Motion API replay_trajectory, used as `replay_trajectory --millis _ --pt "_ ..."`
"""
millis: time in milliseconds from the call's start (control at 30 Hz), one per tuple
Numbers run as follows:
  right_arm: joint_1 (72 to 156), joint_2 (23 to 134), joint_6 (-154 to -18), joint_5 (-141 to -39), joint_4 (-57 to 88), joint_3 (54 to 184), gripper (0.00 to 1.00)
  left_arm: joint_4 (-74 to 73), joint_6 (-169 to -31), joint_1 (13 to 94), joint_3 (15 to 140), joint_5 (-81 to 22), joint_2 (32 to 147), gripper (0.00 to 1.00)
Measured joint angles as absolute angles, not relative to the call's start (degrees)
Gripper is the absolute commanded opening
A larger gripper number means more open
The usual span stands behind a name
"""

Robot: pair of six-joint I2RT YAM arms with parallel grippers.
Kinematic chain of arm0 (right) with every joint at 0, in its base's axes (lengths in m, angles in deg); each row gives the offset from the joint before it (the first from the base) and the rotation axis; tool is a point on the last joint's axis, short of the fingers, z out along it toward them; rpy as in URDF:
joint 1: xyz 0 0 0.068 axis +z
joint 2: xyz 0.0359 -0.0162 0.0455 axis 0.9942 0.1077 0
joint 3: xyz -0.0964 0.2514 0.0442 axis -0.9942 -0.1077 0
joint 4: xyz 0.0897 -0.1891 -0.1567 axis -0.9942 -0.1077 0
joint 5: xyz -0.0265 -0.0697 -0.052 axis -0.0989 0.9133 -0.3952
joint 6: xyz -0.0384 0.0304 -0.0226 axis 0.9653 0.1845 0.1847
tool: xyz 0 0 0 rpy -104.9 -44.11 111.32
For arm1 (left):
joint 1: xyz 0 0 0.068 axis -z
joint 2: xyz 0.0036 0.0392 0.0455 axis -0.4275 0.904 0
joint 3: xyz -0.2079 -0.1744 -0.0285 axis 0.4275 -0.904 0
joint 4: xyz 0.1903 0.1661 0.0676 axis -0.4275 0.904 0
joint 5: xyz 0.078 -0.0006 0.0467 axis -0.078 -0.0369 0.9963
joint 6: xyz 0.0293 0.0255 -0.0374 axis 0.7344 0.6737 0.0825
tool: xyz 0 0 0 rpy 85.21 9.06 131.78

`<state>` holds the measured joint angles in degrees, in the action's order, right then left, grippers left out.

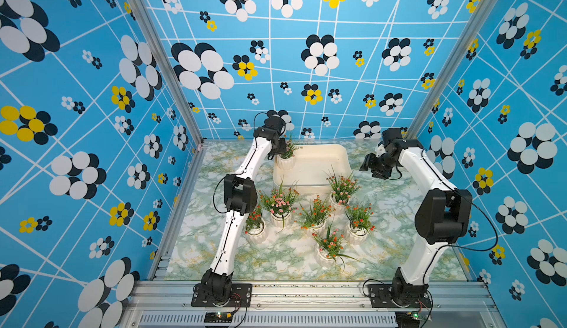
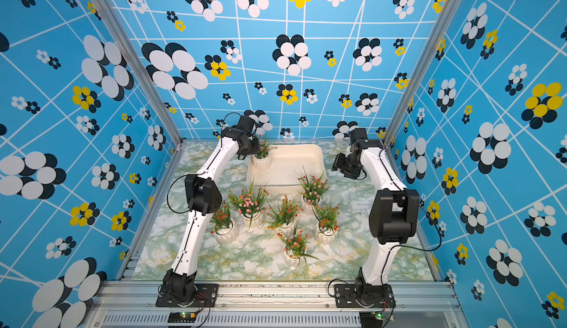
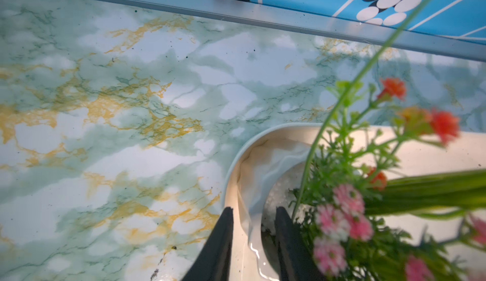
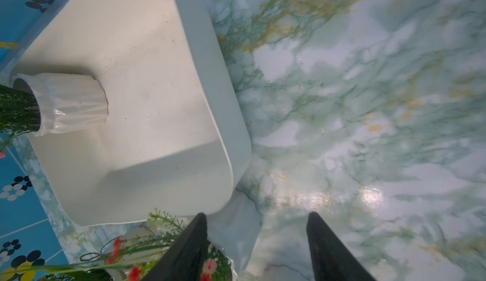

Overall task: Put the potted gypsophila into the storage box
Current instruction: Place the baby's breath potted plant at the storage box.

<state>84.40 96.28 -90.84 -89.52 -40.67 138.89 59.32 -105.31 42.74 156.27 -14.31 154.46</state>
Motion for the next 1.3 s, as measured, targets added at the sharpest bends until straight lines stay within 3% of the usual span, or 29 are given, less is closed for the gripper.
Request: replay_trajectory --millis 167,300,367,667,1033,1300 --pt "80.96 89.13 -91.85 -84.75 -47.05 135.73 0.65 60.06 -105.22 42.57 155.92 -13.88 149.96 0.33" --pt "80.2 80.98 -92.9 -82.11 -51.79 127.0 0.65 59.82 -105.01 42.46 152.18 -13.83 141.41 0.42" --pt "80.31 77.44 -93.33 -81.89 -53.74 122.94 0.64 58.79 -104.9 42.41 147.7 -14.2 135.97 0.55" --pt "83.32 67.25 -94.3 -82.09 -55.46 107.64 0.66 52.65 -105.22 41.01 123.2 -18.36 117.52 0.81" --pt "97.18 61.35 -103.21 -83.59 -47.33 95.99 0.68 48.45 -105.27 38.83 99.2 -23.3 105.72 0.81" --pt "99.7 60.69 -108.22 -83.14 -41.48 91.16 0.55 46.05 -105.27 37.69 94.22 -25.31 102.46 0.81"
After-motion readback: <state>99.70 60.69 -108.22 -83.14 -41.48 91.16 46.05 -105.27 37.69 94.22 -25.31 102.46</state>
